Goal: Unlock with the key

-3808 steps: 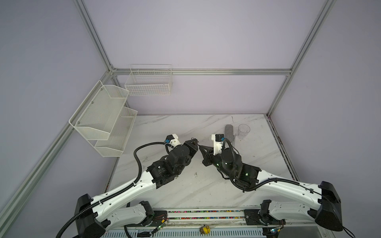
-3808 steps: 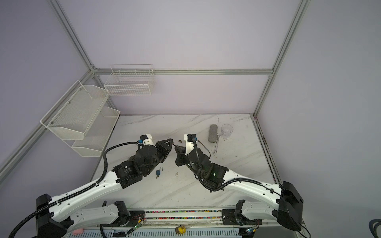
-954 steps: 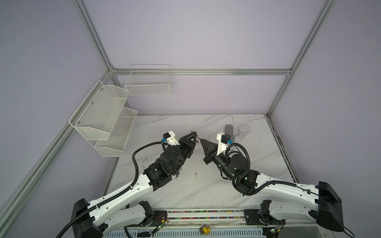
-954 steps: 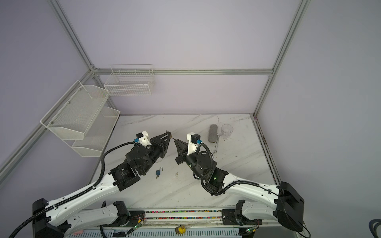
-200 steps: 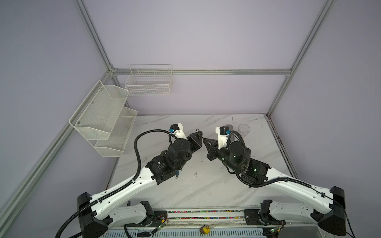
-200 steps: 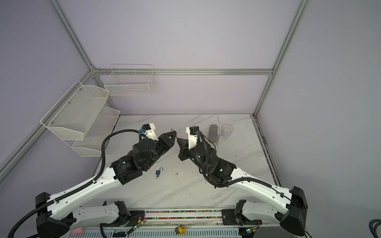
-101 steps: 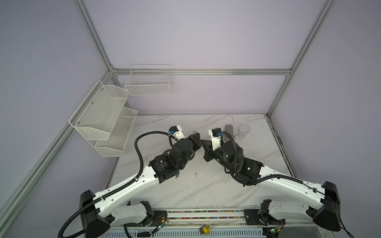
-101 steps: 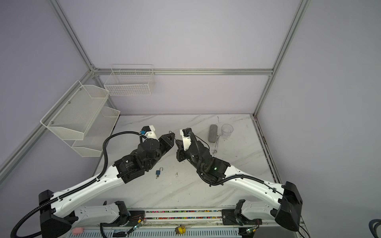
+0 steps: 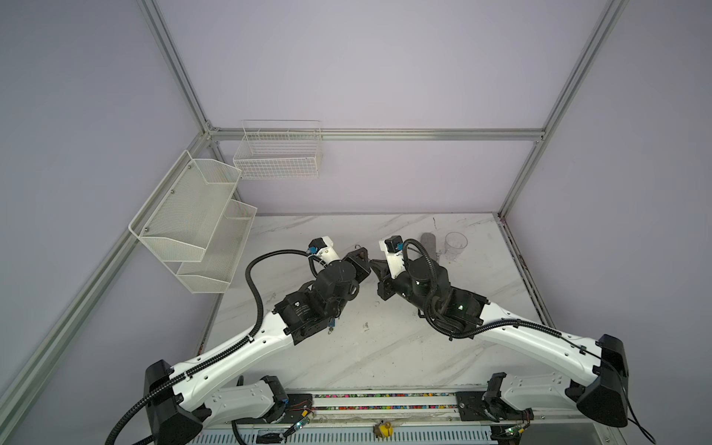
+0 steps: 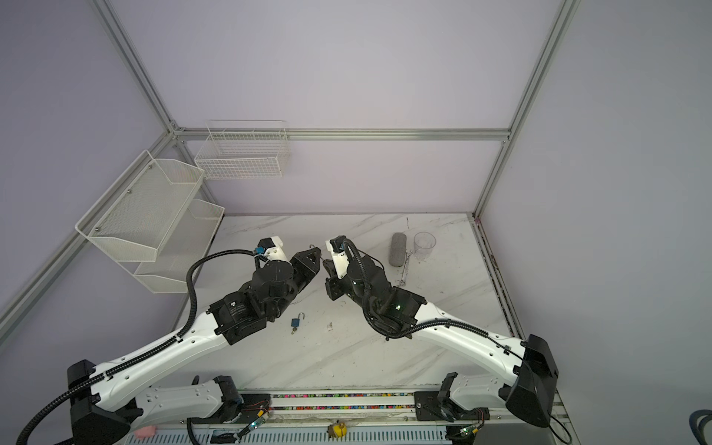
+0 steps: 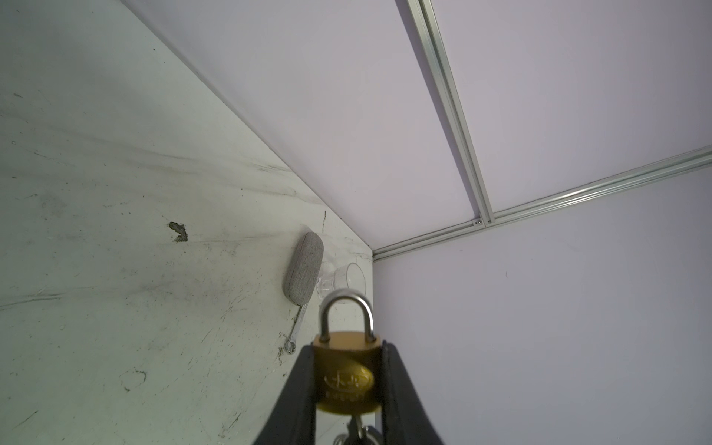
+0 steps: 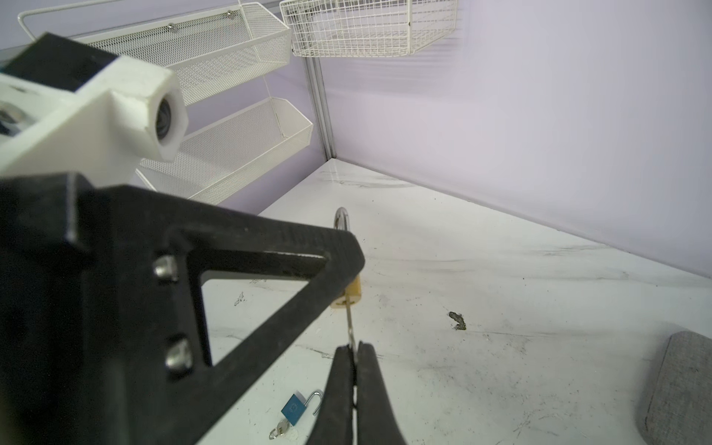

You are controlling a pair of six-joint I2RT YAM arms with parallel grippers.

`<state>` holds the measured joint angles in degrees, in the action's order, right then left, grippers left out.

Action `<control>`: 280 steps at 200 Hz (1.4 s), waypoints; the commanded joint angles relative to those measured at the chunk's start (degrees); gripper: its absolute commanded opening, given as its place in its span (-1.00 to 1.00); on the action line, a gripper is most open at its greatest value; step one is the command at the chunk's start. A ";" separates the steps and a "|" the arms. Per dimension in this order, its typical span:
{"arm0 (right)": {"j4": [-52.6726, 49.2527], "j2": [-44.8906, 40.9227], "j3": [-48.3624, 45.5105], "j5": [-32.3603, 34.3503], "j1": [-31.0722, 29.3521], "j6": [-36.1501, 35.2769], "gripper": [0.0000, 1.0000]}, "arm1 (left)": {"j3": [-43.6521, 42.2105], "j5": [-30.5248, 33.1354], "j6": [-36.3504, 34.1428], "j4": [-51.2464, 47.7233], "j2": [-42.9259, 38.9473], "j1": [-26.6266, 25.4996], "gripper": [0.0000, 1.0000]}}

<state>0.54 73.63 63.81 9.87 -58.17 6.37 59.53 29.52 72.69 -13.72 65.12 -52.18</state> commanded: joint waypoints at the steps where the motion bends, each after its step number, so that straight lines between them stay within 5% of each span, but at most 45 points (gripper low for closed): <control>1: 10.92 -0.73 7.90 -3.11 -0.36 0.65 -1.00 | -6.13 -10.45 -0.41 -11.76 2.33 -2.22 -1.00; 74: 7.22 3.87 9.11 -4.74 0.08 3.73 -1.00 | -14.51 -18.89 7.53 0.22 -0.17 -2.19 -1.00; 103: 5.62 2.51 9.40 -7.04 1.99 4.94 -1.00 | -11.75 -13.84 5.08 -10.36 1.62 -2.56 -1.00; 164: 1.75 2.79 8.98 -10.79 5.59 8.85 -1.00 | -13.67 -8.54 5.62 -15.77 1.76 -2.59 -1.00; 243: -0.97 4.77 12.31 -6.57 5.57 6.06 -1.00 | -14.13 -9.58 6.39 -17.56 2.66 -2.57 -1.00; 280: 1.16 7.19 12.21 -6.16 4.93 3.69 -1.00 | -17.20 -14.88 9.53 -9.68 0.70 -2.57 -1.00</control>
<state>-18.55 82.21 70.39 -2.17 -53.80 13.13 48.73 28.75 82.50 -13.78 65.06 -52.45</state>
